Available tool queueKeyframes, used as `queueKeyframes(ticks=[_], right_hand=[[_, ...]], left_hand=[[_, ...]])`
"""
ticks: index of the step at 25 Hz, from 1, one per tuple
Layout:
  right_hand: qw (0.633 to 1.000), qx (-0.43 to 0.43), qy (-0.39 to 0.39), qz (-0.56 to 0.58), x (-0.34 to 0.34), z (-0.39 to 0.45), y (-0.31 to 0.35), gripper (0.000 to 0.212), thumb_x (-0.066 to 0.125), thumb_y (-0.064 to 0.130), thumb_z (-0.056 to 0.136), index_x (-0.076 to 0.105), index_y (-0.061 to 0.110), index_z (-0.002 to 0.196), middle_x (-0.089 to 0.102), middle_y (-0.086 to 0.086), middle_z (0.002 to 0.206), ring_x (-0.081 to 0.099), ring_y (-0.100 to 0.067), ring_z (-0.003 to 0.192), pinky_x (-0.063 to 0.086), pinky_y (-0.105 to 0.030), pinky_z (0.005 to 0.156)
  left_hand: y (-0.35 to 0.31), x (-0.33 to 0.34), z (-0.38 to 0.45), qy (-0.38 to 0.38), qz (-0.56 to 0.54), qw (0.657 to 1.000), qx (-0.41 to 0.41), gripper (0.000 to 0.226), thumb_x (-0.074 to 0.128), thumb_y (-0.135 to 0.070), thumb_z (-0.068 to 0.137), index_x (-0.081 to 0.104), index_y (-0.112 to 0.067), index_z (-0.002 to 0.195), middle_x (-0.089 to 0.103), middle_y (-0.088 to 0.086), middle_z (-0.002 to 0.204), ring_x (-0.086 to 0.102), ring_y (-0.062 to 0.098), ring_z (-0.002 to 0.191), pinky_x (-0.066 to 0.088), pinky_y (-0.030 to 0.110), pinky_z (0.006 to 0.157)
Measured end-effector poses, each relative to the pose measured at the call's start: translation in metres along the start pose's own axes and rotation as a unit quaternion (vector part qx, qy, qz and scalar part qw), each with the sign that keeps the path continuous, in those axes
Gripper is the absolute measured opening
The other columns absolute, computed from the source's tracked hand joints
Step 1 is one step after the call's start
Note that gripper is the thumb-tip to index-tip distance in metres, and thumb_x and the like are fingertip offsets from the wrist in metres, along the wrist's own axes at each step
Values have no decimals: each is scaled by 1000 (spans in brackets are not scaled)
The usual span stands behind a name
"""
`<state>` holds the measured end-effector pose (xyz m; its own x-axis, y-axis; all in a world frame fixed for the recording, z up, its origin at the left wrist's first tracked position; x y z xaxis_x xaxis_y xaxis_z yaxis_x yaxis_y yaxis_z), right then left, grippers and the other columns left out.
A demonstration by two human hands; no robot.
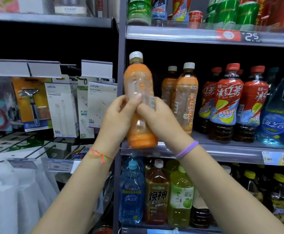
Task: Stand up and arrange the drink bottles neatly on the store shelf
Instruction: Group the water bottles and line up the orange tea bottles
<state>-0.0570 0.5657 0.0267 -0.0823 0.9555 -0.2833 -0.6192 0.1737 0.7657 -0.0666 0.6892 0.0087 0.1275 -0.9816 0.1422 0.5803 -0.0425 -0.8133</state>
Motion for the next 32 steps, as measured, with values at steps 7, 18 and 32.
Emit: queueKeyframes(ticks=[7, 18, 32], right_hand=[[986, -22, 131, -105, 19, 5, -9, 23, 59, 44, 94, 73, 26, 94, 73, 4, 89, 67, -6, 82, 56, -29, 74], [971, 228, -68, -14, 21, 114, -103, 69, 84, 25, 72, 49, 11, 130, 63, -10, 123, 63, -25, 107, 54, -40, 94], [977, 215, -8, 6, 6, 89, -104, 82, 85, 37, 70, 40, 14, 135, 58, -7, 125, 58, -24, 112, 48, -42, 99]], left_hand=[[-7, -45, -14, -68, 36, 994, 84, 13, 82, -23, 78, 72, -22, 86, 74, -4, 80, 69, 10, 75, 56, 26, 68], [22, -67, -20, -83, 74, 992, 54, 16, 84, -31, 73, 73, -24, 84, 75, -5, 81, 69, 8, 76, 55, 24, 71], [19, -45, -18, -65, 55, 995, 61, 17, 81, -31, 79, 75, -22, 91, 75, -6, 82, 68, 6, 78, 51, 21, 69]])
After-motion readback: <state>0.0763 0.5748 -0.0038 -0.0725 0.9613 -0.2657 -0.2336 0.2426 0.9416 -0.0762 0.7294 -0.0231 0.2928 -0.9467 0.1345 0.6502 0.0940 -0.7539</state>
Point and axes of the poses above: each hand's wrist, its own z-axis towards the middle knuckle, its own x-axis out of the palm, y = z × x, the point moved 6 cm from there along z, towards the middle knuckle
